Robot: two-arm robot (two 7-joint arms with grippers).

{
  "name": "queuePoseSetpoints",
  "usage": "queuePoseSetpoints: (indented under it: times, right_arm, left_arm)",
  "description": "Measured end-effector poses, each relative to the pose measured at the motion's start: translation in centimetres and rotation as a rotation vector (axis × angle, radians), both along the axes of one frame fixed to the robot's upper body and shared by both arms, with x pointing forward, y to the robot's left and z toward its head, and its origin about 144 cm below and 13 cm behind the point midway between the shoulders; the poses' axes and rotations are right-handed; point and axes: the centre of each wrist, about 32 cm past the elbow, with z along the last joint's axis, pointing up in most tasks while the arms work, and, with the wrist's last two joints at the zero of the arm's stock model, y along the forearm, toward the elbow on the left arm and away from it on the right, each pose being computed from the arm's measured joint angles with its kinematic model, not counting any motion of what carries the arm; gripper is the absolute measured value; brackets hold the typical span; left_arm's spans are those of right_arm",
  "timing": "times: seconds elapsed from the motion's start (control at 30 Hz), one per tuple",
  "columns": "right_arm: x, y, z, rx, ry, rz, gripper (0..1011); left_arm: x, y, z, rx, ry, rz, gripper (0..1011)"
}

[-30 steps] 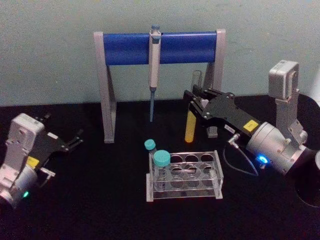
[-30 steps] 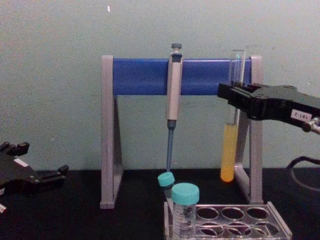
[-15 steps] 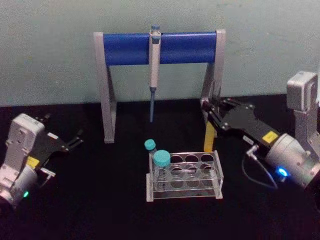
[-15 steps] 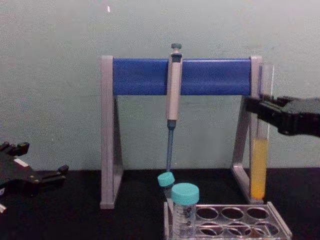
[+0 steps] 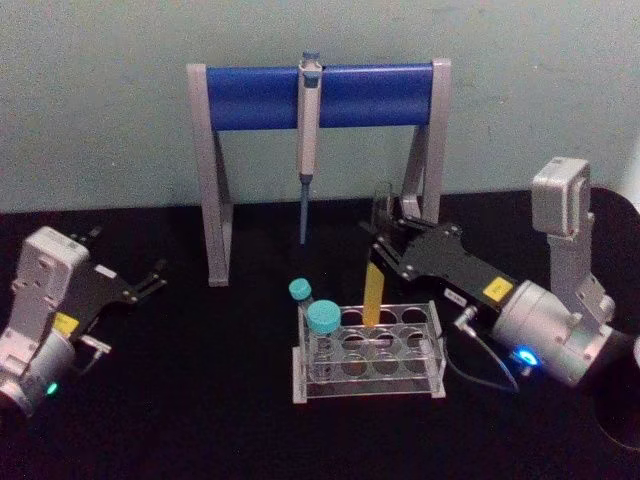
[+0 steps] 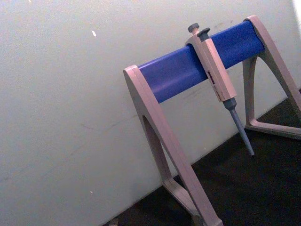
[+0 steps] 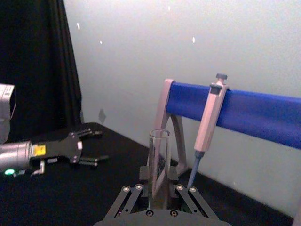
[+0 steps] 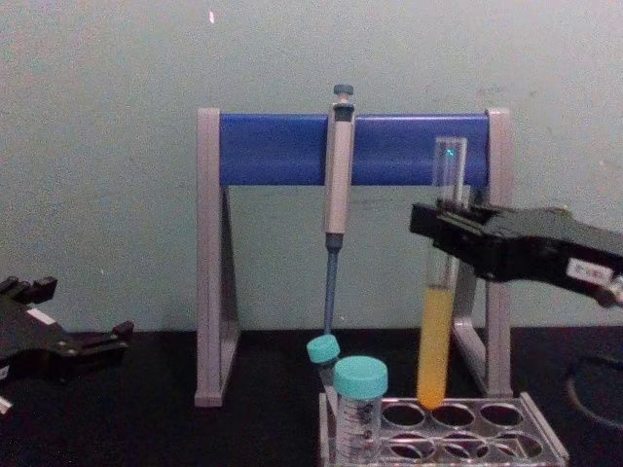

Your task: Pick up the test tube from the test tube rack, shake it, then place it back into the test tube rack.

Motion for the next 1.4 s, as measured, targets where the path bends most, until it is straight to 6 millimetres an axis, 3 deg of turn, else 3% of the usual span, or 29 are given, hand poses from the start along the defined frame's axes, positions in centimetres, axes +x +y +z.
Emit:
queuePoseSetpoints:
  times: [0.4,0.77,1.13,1.4]
  right_arm:
    - [2.6,0.5,0.7,0.011,-0.028,-0.041,232]
    - [2.8,0.2,0.8,0.004,-0.033,-0.062,232]
    - [2.1,-1.5,1.1,-0.015,-0.036,-0.114,232]
    - [-0.1,-2.4,0.8,-0.030,-0.014,-0.102,232]
  left_arm:
    - [0.0,0.0,0.0,0.000,0.000,0.000,1001]
    - [0.0,0.0,0.0,0.000,0.000,0.000,1001]
    - [0.0,0.0,0.0,0.000,0.000,0.000,1001]
    - [0.0,0.0,0.0,0.000,0.000,0.000,1002]
